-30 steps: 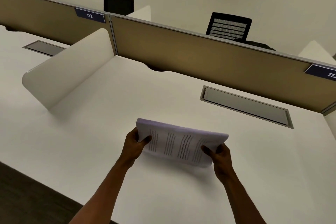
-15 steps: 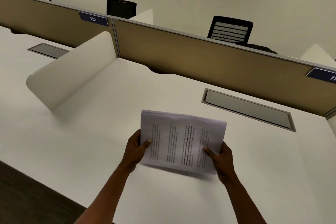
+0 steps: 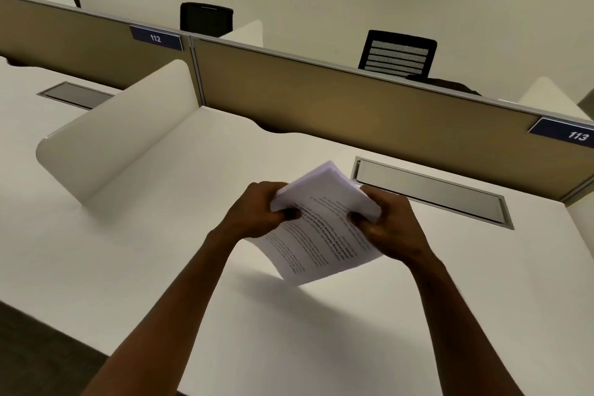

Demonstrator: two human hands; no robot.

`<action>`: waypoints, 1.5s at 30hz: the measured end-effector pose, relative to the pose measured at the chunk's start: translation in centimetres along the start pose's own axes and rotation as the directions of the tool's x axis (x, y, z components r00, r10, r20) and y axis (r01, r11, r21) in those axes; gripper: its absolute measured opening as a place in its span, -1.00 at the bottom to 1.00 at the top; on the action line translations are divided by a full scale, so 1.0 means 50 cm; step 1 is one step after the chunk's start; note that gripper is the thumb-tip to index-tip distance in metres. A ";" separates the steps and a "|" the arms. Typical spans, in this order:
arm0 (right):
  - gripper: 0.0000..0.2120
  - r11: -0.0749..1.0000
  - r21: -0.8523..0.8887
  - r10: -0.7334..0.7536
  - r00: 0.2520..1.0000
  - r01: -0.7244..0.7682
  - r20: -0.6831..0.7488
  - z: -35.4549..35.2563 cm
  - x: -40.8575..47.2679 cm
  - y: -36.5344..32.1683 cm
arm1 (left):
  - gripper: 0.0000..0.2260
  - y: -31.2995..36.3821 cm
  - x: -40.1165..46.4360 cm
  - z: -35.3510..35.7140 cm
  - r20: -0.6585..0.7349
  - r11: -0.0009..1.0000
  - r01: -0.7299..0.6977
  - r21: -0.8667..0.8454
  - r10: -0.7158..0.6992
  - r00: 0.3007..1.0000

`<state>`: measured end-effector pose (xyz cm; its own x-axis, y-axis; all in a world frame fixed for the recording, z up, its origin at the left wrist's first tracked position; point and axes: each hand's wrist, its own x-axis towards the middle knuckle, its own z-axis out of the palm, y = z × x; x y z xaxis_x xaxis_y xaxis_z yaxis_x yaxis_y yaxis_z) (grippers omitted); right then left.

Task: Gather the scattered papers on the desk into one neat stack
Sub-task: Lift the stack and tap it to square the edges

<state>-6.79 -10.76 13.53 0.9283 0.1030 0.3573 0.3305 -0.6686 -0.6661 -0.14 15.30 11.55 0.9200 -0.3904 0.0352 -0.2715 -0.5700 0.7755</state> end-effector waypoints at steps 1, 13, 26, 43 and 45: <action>-0.79 1.000 -0.019 -0.019 1.000 0.019 -0.003 -0.007 0.003 -0.005 | -0.75 -0.009 -0.001 0.007 -0.026 0.998 0.029 -0.048 -0.031 0.999; -0.57 0.594 0.723 0.380 0.915 -0.352 0.133 0.100 -0.094 0.091 | -0.85 -0.107 -0.063 0.083 -0.098 0.706 0.073 -0.704 -0.199 0.975; -0.70 0.563 0.723 0.570 0.822 -0.400 0.010 0.208 -0.144 0.108 | -0.83 -0.144 -0.094 0.152 -0.148 0.710 0.106 -0.696 -0.287 0.946; -0.71 0.647 0.591 0.596 0.803 -0.481 0.001 0.246 -0.165 0.122 | -0.77 -0.159 -0.109 0.188 -0.141 0.777 0.156 -0.609 -0.300 0.943; -0.70 0.702 0.536 0.565 0.825 -0.469 -0.018 0.227 -0.157 0.119 | -0.65 -0.149 -0.109 0.169 -0.149 0.786 0.135 -0.603 -0.278 0.949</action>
<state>-10.16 -7.16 -0.66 0.9496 -0.3058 -0.0694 -0.1116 -0.1228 -0.9861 -5.54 15.57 0.23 0.9906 -0.1049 -0.0881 0.0816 -0.0645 0.9946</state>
